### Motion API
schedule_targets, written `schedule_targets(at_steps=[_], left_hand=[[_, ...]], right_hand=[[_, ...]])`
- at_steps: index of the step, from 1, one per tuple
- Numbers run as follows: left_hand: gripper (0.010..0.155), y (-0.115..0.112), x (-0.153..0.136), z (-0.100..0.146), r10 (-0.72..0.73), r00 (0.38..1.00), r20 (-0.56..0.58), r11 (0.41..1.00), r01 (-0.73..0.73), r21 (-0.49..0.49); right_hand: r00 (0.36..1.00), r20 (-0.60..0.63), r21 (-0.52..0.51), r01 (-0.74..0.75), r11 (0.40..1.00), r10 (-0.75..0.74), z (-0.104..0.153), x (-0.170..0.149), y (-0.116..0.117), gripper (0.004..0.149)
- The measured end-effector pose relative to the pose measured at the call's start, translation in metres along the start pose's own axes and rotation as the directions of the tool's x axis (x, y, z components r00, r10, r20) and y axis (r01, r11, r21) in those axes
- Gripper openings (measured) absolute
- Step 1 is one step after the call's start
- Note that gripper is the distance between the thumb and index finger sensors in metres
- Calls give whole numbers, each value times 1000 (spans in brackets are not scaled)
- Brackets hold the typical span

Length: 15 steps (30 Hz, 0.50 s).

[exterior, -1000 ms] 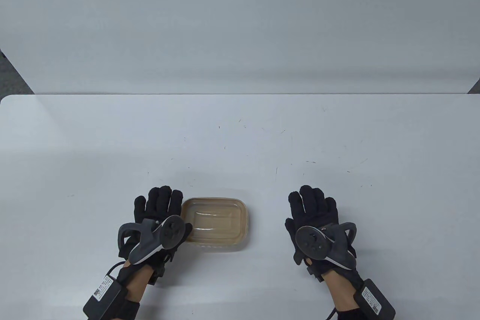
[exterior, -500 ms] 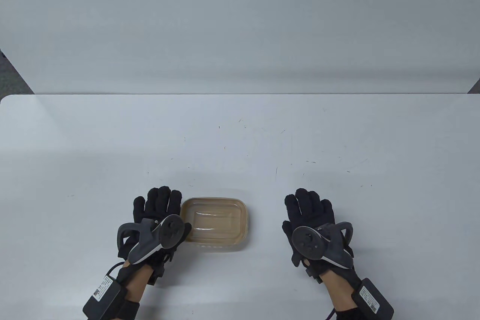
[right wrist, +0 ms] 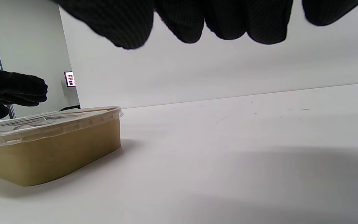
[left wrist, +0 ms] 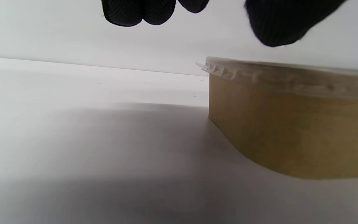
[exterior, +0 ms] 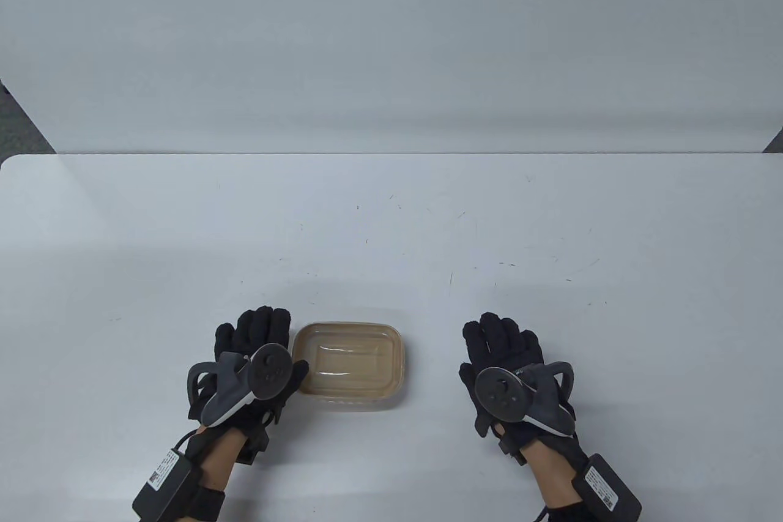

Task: Remove lid from takeout box

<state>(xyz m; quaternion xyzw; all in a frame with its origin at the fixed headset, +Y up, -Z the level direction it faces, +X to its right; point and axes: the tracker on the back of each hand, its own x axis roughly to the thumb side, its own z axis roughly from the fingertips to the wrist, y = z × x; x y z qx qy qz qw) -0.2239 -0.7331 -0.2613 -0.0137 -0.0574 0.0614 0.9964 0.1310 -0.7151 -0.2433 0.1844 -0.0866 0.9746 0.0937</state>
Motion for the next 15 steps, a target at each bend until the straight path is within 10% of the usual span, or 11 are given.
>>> schedule_targets(at_steps=[9, 15], left_hand=[[99, -7, -27, -9, 338, 940, 35, 910, -318, -265], [68, -11, -42, -12, 466, 856, -223, 868, -492, -73]], right_hand=[[1000, -2, 6, 5, 1000, -5, 0, 0, 0, 67], [1000, -5, 13, 6, 1000, -6, -1, -1, 1, 67]])
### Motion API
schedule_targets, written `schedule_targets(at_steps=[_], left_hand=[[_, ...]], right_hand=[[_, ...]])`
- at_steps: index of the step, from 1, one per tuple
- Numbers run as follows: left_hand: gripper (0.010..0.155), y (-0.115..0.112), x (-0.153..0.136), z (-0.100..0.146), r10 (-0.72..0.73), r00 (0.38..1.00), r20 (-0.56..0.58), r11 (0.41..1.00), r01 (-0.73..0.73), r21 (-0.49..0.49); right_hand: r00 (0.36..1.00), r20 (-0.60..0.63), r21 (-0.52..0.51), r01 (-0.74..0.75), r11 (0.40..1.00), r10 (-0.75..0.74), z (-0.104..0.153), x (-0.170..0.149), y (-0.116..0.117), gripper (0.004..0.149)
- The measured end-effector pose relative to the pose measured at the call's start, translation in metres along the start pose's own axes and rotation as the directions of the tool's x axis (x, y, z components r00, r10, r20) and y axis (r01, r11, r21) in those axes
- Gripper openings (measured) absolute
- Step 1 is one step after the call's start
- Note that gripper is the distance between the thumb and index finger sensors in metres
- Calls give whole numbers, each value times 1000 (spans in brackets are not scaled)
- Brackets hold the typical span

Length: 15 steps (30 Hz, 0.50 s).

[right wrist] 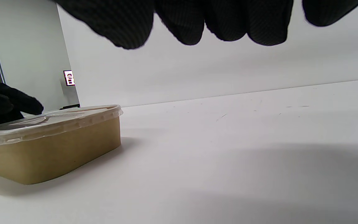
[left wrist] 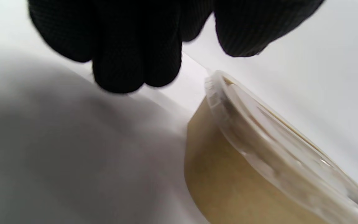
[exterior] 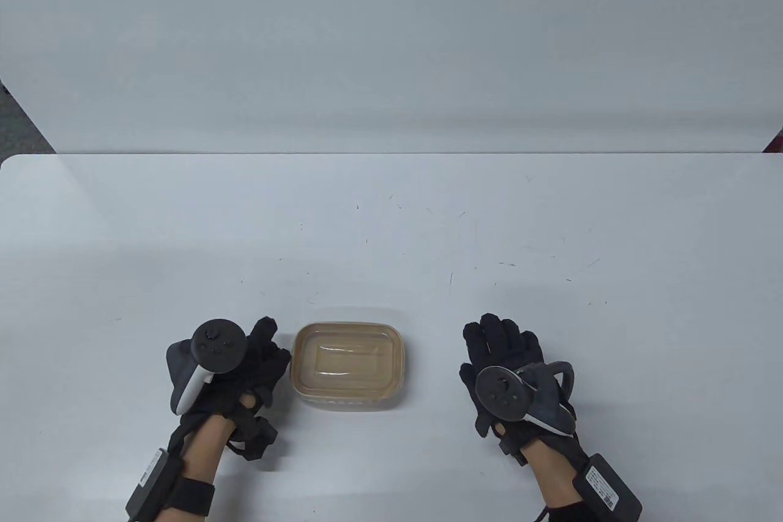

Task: Remove lid from takeout box

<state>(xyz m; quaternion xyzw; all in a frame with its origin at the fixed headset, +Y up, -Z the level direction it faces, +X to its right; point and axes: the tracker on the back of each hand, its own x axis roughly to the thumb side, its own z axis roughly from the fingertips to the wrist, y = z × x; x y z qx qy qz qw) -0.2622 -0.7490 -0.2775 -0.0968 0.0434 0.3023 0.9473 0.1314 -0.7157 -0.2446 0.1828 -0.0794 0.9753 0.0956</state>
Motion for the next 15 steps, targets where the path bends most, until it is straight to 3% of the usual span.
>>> schedule_targets(at_steps=[8, 15], left_hand=[[65, -15, -3, -5, 129, 989, -68, 986, -136, -100], [63, -26, 2, -5, 194, 979, -64, 972, -200, -125]], right_hand=[[1000, -2, 6, -3, 1000, 3, 0, 1, 0, 67], [1000, -3, 8, 3, 1000, -3, 0, 0, 0, 67]])
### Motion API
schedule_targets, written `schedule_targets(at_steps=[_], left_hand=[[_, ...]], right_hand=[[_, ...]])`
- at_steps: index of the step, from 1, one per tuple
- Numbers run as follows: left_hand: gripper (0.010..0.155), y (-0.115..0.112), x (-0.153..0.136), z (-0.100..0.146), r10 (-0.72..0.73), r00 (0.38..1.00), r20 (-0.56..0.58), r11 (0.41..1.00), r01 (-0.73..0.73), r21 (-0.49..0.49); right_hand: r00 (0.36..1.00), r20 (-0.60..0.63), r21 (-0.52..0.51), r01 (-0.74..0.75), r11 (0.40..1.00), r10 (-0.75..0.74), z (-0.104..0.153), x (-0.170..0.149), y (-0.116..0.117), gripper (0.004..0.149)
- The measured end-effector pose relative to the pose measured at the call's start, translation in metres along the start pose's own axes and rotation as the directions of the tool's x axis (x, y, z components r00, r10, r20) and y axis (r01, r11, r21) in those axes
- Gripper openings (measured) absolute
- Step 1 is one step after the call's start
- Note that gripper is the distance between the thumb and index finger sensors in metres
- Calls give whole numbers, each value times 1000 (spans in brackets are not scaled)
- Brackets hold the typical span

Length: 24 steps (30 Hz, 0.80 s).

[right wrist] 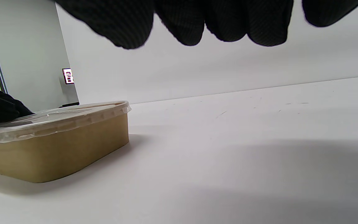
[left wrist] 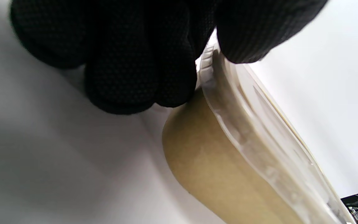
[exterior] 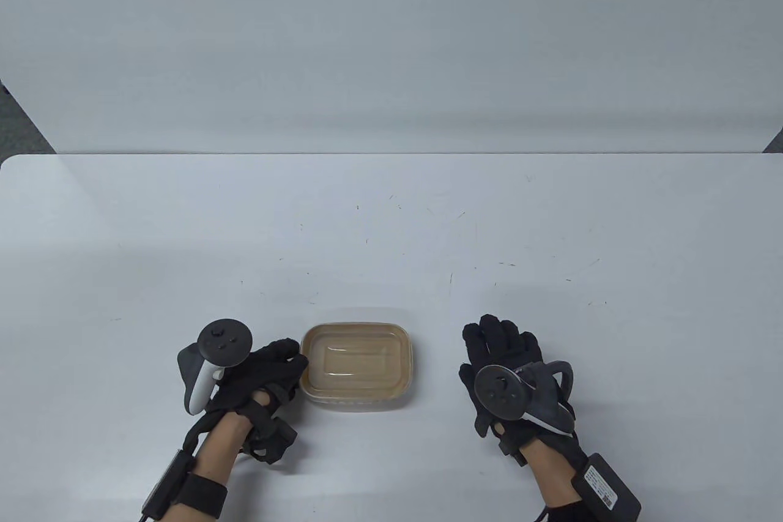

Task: Remove lid from takeout box

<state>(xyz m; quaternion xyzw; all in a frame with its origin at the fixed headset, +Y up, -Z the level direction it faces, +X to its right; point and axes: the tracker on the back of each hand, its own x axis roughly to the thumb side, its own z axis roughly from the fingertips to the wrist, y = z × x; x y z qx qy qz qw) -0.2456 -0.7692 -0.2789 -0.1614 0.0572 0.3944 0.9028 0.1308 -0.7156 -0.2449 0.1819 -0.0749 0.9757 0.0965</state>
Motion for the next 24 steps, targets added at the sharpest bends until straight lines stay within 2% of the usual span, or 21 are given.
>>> schedule_targets(at_steps=[9, 17, 24], left_hand=[[62, -28, 21, 7, -21, 998, 53, 999, 23, -25], [65, -56, 38, 16, -15, 993, 114, 992, 29, -125], [66, -58, 41, 18, -38, 991, 130, 991, 53, -120]], right_hand=[[1000, -7, 4, 7, 1000, -7, 0, -1, 0, 67], [1000, -15, 15, 15, 1000, -15, -1, -2, 0, 67], [1000, -17, 26, 16, 1000, -16, -1, -3, 1, 66]])
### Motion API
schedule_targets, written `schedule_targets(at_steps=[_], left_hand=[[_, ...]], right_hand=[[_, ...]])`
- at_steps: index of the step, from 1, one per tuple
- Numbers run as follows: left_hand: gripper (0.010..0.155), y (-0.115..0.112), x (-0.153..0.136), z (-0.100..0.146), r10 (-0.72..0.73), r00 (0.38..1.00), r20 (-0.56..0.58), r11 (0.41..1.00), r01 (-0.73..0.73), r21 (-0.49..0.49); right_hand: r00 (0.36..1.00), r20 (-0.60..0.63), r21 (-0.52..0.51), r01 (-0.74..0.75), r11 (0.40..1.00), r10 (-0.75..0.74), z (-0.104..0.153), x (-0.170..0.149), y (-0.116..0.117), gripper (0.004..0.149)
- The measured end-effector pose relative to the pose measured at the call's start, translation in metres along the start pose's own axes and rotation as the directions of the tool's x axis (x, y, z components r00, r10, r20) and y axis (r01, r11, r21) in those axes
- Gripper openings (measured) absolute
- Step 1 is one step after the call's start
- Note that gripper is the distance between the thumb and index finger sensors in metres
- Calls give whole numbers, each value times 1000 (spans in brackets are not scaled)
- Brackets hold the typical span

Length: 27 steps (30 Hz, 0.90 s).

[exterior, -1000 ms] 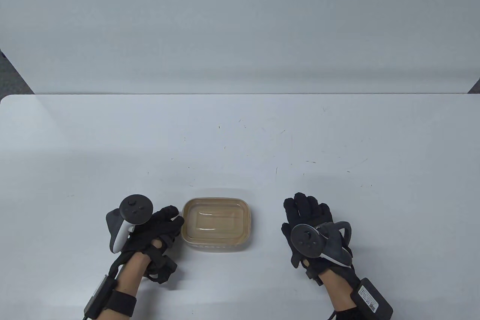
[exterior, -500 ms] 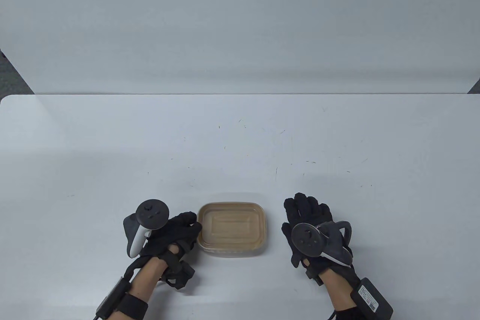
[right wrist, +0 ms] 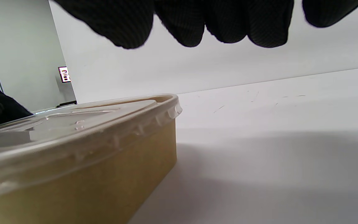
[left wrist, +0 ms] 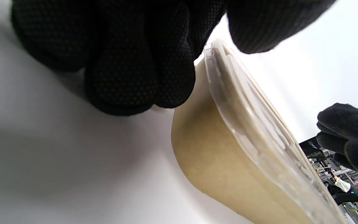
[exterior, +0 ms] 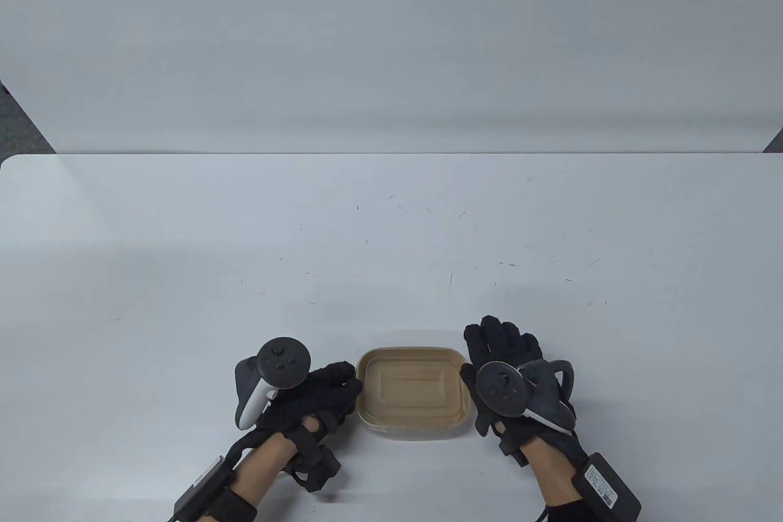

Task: Remove lid from takeout box

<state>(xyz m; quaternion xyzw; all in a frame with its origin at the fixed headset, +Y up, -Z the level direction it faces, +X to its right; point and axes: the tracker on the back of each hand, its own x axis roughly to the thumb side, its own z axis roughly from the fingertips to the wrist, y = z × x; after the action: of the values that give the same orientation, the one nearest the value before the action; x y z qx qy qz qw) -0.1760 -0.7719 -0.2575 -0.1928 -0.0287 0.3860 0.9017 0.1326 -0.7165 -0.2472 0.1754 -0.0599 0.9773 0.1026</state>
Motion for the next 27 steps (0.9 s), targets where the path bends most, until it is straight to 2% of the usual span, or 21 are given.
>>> schedule_targets(at_steps=[6, 10, 12, 14, 16, 18, 21, 23, 27], left_hand=[[67, 5, -1, 1, 16, 1000, -2, 1000, -16, 13], [69, 22, 4, 8, -75, 996, 44, 988, 68, 141], [71, 30, 2, 11, -80, 993, 84, 982, 64, 179], [75, 33, -1, 10, -34, 990, 134, 991, 16, 133], [84, 33, -1, 7, -44, 982, 186, 998, 36, 50], [98, 29, -1, 6, -173, 960, 219, 985, 172, 26], [119, 14, -2, 5, -400, 884, 242, 911, 413, -1], [126, 4, -1, 3, -451, 857, 248, 883, 470, -18], [134, -10, 2, -3, -471, 845, 251, 868, 495, -39]], right_hand=[[1000, 0, 11, -1, 1000, 1, 0, 0, 0, 67], [1000, -1, 7, 6, 1000, -6, 0, 0, -1, 67], [1000, -2, 5, 10, 1000, -10, 0, -1, -1, 67], [1000, -2, 5, 12, 1000, -12, 0, 0, -1, 66], [1000, 0, 5, 12, 1000, -12, 0, 0, -1, 66], [1000, 3, 4, 14, 1000, -14, 0, 0, -1, 66], [1000, 0, 0, 22, 1000, -22, 0, -1, -2, 66], [1000, -2, 1, 24, 1000, -24, 0, -2, -2, 66], [1000, -2, 2, 26, 1000, -26, 1, -2, -1, 66]])
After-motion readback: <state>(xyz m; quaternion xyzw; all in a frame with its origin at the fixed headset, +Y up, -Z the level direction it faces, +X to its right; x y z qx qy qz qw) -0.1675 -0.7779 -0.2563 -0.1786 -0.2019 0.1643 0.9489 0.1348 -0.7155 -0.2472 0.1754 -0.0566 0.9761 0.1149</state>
